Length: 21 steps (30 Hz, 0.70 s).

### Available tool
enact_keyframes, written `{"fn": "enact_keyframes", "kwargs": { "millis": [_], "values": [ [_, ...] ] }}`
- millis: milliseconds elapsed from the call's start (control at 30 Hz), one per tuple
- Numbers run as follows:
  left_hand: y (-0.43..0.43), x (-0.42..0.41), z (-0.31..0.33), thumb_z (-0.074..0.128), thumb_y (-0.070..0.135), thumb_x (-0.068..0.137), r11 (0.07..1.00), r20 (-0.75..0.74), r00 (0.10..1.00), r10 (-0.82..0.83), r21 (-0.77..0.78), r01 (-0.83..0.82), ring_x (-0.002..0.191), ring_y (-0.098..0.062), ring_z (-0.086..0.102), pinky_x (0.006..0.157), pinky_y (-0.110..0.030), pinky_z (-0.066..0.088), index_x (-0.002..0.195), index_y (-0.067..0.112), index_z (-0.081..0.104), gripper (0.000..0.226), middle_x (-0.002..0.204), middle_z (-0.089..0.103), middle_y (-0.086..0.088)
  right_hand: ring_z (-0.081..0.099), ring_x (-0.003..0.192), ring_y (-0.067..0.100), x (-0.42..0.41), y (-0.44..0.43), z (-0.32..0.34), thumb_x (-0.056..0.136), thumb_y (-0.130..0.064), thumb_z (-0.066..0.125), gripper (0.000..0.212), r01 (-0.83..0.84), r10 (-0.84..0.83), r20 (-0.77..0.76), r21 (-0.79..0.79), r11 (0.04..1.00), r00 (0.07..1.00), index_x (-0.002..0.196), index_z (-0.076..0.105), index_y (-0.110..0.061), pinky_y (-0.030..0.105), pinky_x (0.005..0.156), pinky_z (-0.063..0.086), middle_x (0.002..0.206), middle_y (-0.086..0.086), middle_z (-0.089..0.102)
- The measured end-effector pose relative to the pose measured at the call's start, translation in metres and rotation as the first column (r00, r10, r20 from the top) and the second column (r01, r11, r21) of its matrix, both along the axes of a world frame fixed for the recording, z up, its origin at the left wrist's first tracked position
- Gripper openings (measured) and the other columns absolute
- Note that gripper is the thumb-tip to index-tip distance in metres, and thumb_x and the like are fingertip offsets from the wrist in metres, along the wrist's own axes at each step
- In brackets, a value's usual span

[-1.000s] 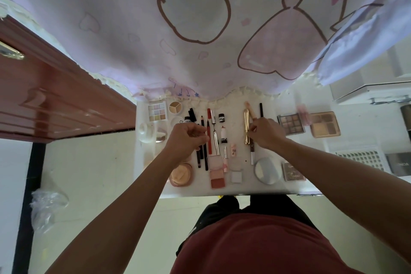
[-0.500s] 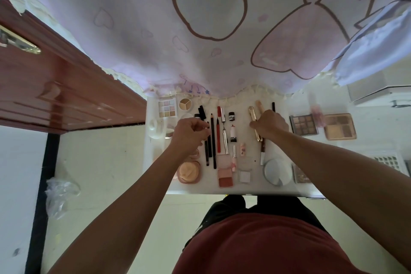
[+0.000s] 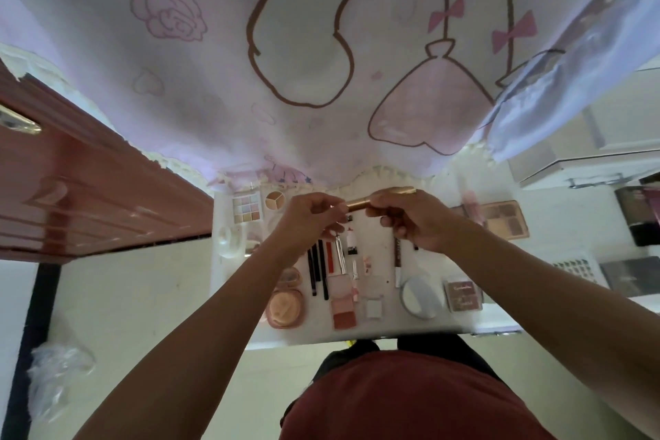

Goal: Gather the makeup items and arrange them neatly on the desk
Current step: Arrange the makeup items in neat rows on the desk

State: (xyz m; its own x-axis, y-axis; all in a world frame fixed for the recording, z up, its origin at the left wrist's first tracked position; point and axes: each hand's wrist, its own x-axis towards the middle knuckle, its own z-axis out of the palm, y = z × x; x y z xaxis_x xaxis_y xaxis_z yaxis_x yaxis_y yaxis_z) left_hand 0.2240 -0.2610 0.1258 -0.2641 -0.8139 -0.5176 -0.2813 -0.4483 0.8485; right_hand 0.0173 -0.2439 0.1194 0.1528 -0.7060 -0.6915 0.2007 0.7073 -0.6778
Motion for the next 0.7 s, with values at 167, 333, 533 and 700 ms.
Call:
{"fn": "enact_keyframes", "kwargs": {
  "millis": [167,333,533,700],
  "values": [
    [-0.002,-0.006,0.009,0.065,0.004,0.088,1.0,-0.069,0.997,0.021,-0.018,-0.023,0.069,-0.023,0.068,0.069,-0.032,0.058,0.102,-0.003,0.068,0.016,0.079,0.072,-0.015,0.056,0.061,0.011,-0.005,0.009,0.006,0.09,-0.022,0.064,0.017,-0.029,0.028,-0.03,-0.042,0.999,0.999,0.102,0.069,-0.009,0.021,0.048,0.033,0.091,0.009,0.073],
    [-0.006,-0.003,0.015,0.063,0.005,0.09,0.997,-0.045,0.999,-0.031,-0.068,0.028,0.064,-0.017,0.066,0.06,-0.024,0.056,0.098,0.001,0.069,0.011,0.072,0.071,-0.008,0.061,0.066,0.013,-0.013,0.017,0.014,0.092,-0.014,0.065,0.015,-0.229,0.192,-0.218,-0.157,0.961,0.957,0.103,0.07,-0.006,0.023,0.053,0.041,0.091,0.013,0.075],
    [-0.006,-0.005,0.02,0.065,0.005,0.089,0.984,0.024,0.99,-0.138,-0.111,0.14,0.059,-0.014,0.062,0.055,-0.021,0.05,0.097,-0.003,0.068,0.012,0.069,0.07,-0.007,0.054,0.056,0.005,0.003,0.024,0.021,0.096,-0.025,0.06,0.008,-0.65,0.393,-0.624,-0.251,0.717,0.675,0.095,0.062,-0.018,0.022,0.056,0.043,0.077,0.0,0.069],
    [-0.007,-0.003,0.024,0.064,0.008,0.09,0.983,0.009,0.987,-0.158,-0.095,0.158,0.056,-0.014,0.059,0.052,-0.021,0.046,0.092,-0.001,0.069,0.011,0.068,0.068,-0.009,0.047,0.053,0.006,0.009,0.033,0.026,0.099,-0.041,0.05,0.019,-0.739,0.247,-0.833,-0.255,0.624,0.495,0.099,0.058,-0.023,0.024,0.053,0.035,0.062,-0.007,0.052]
  ]
}}
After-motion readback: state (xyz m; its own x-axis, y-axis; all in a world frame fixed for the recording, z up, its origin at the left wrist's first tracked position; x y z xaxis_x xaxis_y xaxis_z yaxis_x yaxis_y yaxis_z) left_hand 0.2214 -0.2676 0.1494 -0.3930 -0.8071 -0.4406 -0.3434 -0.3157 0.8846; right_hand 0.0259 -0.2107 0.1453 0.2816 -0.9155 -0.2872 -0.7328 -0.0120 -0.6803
